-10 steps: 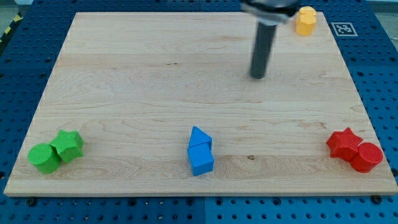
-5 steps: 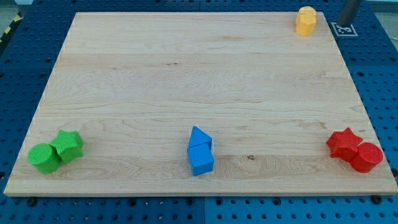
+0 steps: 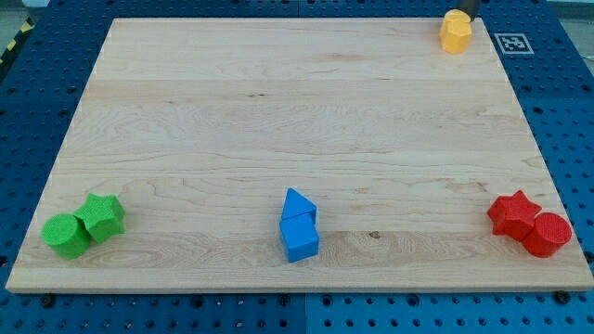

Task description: Push the yellow heart towards the center

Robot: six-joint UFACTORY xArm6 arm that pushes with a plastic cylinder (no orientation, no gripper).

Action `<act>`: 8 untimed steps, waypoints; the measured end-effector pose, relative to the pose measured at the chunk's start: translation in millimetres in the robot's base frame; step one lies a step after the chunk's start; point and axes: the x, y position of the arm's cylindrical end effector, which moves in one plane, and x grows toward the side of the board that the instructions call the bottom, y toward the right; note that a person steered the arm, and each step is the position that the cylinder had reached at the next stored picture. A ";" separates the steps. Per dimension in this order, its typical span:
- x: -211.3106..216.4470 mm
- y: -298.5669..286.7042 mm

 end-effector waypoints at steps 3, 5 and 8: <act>11.2 4.5; 27.9 1.8; 28.4 -89.1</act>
